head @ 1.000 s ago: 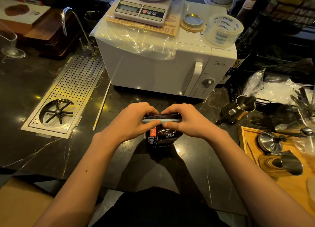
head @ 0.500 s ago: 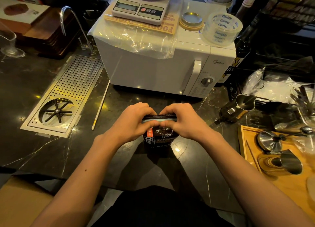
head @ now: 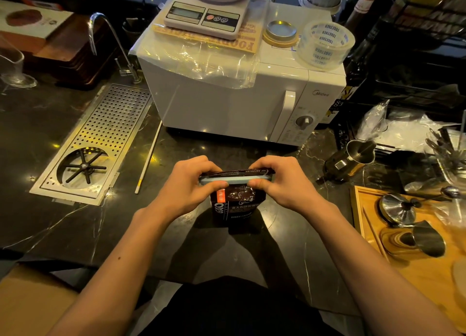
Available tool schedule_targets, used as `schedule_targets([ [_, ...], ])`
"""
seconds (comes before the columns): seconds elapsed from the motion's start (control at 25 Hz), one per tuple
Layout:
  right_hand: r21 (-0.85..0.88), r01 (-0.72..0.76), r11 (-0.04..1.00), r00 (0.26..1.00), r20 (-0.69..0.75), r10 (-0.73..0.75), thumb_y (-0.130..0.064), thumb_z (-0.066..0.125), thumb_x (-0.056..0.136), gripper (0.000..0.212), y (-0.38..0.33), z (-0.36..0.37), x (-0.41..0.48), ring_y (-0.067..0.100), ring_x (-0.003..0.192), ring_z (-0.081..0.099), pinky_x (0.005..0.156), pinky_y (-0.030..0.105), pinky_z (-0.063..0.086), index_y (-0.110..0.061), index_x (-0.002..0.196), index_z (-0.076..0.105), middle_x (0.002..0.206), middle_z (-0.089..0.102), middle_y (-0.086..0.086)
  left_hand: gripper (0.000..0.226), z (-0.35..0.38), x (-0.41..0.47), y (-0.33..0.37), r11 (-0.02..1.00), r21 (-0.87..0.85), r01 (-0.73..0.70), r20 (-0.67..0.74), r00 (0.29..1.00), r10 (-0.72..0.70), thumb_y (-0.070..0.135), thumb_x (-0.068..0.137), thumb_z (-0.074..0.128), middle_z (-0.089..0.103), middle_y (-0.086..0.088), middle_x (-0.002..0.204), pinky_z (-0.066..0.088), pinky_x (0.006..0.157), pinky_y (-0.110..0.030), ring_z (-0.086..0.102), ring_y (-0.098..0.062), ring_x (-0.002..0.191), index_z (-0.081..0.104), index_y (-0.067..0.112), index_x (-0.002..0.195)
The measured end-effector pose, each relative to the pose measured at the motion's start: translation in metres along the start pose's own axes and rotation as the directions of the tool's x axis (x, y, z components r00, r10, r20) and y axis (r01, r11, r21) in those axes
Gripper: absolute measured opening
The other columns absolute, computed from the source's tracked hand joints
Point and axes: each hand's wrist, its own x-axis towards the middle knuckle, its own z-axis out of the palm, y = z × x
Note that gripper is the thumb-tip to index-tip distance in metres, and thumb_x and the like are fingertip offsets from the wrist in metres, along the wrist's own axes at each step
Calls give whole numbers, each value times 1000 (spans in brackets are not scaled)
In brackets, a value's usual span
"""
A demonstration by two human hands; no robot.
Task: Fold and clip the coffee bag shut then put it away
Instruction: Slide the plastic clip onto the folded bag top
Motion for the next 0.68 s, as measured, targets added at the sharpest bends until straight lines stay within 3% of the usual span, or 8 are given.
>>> schedule_targets([
  [0.16, 44, -23, 999, 999, -30, 24, -23, 78, 79, 27, 3, -2, 2, 7, 91, 61, 75, 17, 45, -19, 105, 72, 93, 69, -7, 26, 1, 1, -5, 996, -82, 42, -58, 997, -47, 32, 75, 79, 63, 17, 83, 47, 68, -10, 62, -6, 87, 74, 18, 97],
  [0.28, 88, -47, 995, 998, -36, 50, -22, 77, 79, 27, 11, -6, -3, 9, 94, 64, 81, 23, 50, -19, 106, 71, 96, 71, -5, 26, 2, -6, -8, 980, -168, 106, -114, 985, -126, 30, 74, 79, 67, 15, 87, 49, 70, -12, 64, -7, 86, 73, 21, 97],
  [0.44, 110, -82, 991, 985, -145, 97, -19, 81, 75, 26, 19, -4, -9, 8, 79, 63, 73, 25, 51, -18, 100, 73, 82, 68, -7, 23, 2, -9, -11, 984, -144, 108, -156, 979, -131, 24, 76, 79, 67, 13, 84, 48, 71, -11, 64, -7, 85, 75, 17, 97],
  [0.68, 197, -106, 975, 985, -116, 130, -14, 74, 82, 24, 25, -8, -7, 14, 88, 68, 82, 33, 57, -15, 106, 72, 92, 72, 0, 25, 1, -10, -8, 936, -282, 210, -168, 950, -264, 21, 78, 77, 67, 18, 91, 52, 75, -9, 65, 5, 92, 71, 23, 102],
])
